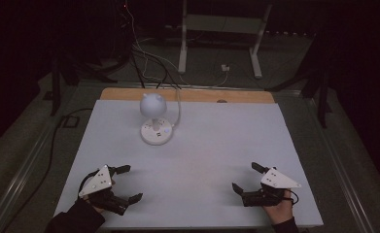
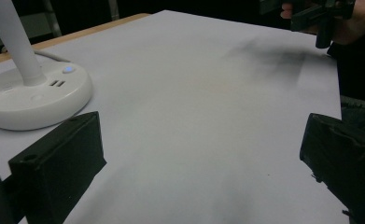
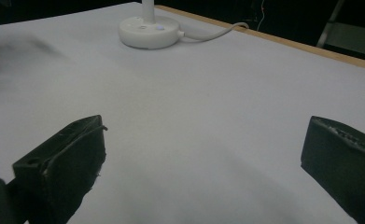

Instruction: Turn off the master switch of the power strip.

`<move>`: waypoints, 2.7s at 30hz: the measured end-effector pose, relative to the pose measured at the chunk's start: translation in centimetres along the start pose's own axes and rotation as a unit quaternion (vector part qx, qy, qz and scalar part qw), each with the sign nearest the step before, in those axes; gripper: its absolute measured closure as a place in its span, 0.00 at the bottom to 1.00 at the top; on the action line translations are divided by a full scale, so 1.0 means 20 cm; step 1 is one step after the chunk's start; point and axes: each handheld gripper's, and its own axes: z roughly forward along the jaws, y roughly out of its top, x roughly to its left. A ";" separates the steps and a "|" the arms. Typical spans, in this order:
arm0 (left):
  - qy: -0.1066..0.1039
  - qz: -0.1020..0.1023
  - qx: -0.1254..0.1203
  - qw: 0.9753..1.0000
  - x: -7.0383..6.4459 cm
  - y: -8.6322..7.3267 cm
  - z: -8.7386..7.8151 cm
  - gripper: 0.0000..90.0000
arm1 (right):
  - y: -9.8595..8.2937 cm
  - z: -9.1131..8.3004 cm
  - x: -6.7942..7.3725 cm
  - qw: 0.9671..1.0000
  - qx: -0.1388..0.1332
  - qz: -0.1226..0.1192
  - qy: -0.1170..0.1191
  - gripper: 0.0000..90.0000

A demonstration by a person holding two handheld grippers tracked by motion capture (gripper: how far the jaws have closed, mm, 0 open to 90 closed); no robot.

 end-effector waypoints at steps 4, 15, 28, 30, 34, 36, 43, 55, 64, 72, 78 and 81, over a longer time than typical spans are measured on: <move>0.003 -0.001 -0.007 1.000 0.00 0.01 -0.02 0.00 | 0.00 0.00 0.00 1.000 -0.002 -0.002 0.001 0.00; 0.005 -0.008 -0.008 1.000 0.00 0.01 -0.03 0.00 | 0.00 -0.01 0.01 1.000 -0.002 -0.007 0.003 0.00; 0.008 -0.012 0.000 1.000 0.00 0.01 -0.04 0.00 | 0.02 -0.02 0.02 1.000 -0.012 -0.014 -0.003 0.00; 0.012 -0.014 -0.001 1.000 0.00 0.02 -0.05 0.00 | 0.02 -0.02 0.02 1.000 -0.013 -0.014 -0.003 0.00; 0.014 -0.015 0.001 1.000 0.00 0.02 -0.05 0.00 | 0.02 -0.02 0.02 1.000 -0.014 -0.015 -0.004 0.00; 0.012 -0.015 0.001 1.000 0.00 0.03 -0.04 0.00 | 0.02 -0.02 0.03 1.000 -0.015 -0.015 -0.005 0.00; 0.016 -0.014 0.002 1.000 0.00 0.05 -0.04 0.00 | 0.02 -0.03 0.02 1.000 -0.020 -0.013 -0.008 0.00; 0.031 -0.018 0.005 0.999 0.01 0.11 -0.03 0.00 | 0.02 -0.03 0.03 1.000 -0.020 -0.012 -0.007 0.00; 0.046 -0.020 -0.004 0.999 0.04 0.18 -0.01 0.00 | 0.02 -0.03 0.03 1.000 -0.022 -0.011 -0.008 0.00; 0.058 -0.020 -0.007 0.998 0.07 0.24 0.02 0.00 | 0.02 -0.03 0.03 1.000 -0.022 -0.011 -0.008 0.00; 0.066 -0.025 -0.003 0.998 0.09 0.29 0.06 0.00 | 0.03 -0.03 0.03 1.000 -0.027 -0.009 -0.005 0.00; 0.070 -0.025 -0.002 0.997 0.10 0.30 0.07 0.00 | 0.03 -0.03 0.03 1.000 -0.026 -0.010 -0.004 0.00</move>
